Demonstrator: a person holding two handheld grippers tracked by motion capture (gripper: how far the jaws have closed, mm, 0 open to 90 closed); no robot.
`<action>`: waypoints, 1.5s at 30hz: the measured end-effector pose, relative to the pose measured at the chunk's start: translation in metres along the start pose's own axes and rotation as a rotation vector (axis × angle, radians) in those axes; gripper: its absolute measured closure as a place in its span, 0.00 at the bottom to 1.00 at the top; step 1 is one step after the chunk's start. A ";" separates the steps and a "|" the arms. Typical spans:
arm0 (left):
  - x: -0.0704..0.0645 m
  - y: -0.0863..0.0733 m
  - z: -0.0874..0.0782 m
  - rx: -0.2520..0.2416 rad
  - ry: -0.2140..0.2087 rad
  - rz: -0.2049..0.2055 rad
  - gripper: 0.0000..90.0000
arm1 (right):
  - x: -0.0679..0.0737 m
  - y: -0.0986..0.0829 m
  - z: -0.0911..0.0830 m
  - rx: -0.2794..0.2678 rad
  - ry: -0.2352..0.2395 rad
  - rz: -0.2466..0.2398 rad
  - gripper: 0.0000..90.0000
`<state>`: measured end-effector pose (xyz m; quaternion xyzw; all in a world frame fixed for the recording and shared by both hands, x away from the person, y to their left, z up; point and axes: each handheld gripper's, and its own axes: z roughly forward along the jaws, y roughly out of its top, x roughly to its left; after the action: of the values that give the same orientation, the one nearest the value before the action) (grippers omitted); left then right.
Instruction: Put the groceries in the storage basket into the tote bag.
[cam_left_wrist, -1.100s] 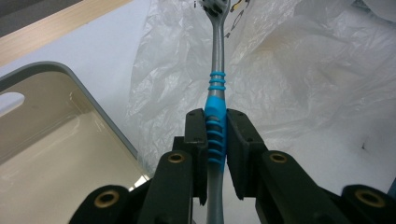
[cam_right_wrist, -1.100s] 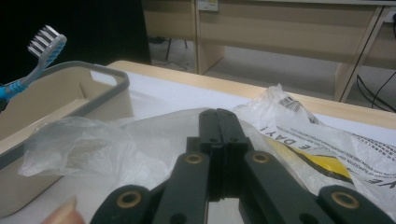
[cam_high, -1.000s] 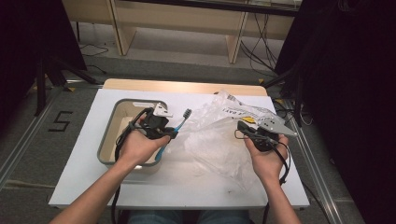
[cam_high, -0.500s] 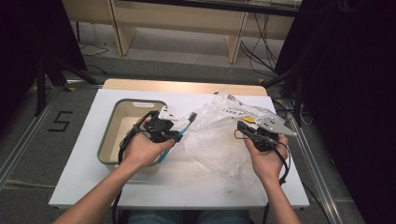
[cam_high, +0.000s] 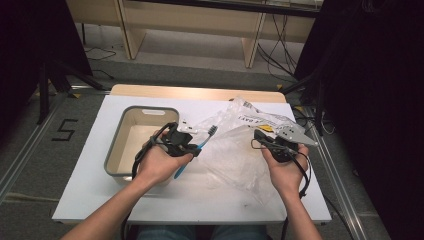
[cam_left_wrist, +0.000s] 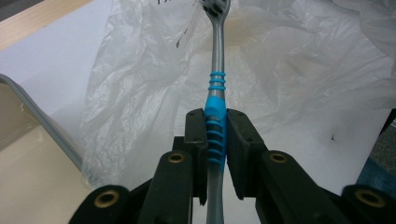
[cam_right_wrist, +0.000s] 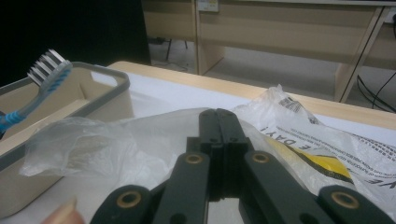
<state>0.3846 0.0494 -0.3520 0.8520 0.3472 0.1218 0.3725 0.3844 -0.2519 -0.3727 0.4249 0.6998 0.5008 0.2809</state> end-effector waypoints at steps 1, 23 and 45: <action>-0.001 0.000 0.001 0.003 -0.003 0.003 0.88 | 0.000 0.000 0.000 0.000 0.000 0.000 1.00; -0.020 -0.003 0.024 0.056 -0.052 0.033 0.88 | 0.000 0.000 0.000 0.000 0.000 0.000 1.00; -0.032 0.001 0.054 0.122 -0.056 0.062 0.88 | 0.001 0.000 0.000 -0.002 0.003 -0.003 1.00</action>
<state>0.3867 -0.0023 -0.3870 0.8866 0.3167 0.0879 0.3254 0.3840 -0.2510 -0.3724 0.4229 0.7003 0.5018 0.2809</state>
